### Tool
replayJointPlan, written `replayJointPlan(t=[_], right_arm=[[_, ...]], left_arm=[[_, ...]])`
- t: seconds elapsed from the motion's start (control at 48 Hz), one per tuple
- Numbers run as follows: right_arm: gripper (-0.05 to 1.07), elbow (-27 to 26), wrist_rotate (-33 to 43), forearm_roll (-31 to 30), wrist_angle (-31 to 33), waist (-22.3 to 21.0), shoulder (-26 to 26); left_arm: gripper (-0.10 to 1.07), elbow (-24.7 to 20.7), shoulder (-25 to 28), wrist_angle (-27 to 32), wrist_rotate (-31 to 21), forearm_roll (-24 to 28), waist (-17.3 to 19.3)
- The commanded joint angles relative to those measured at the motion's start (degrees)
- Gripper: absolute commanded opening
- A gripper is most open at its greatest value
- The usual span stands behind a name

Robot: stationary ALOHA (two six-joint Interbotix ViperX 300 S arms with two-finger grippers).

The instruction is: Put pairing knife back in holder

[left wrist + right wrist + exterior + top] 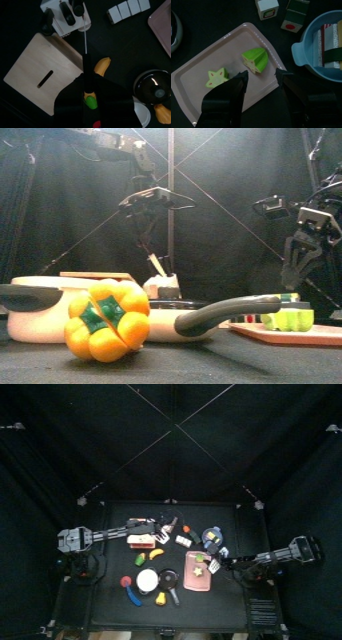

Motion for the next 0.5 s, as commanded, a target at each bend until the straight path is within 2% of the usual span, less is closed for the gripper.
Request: replayJointPlan(t=[0.0,0.479], right_arm=[[0.84,-0.5,0.0,-0.2,-0.3,-0.1,0.0],[0.84,-0.6,-0.1,0.1,-0.4,0.0,0.3]], left_arm=[[0.46,-2.5,-0.5,0.5,-0.2,1.0,0.0],[0.46,-3.2,2.3,0.5,-0.4,0.7,0.4]])
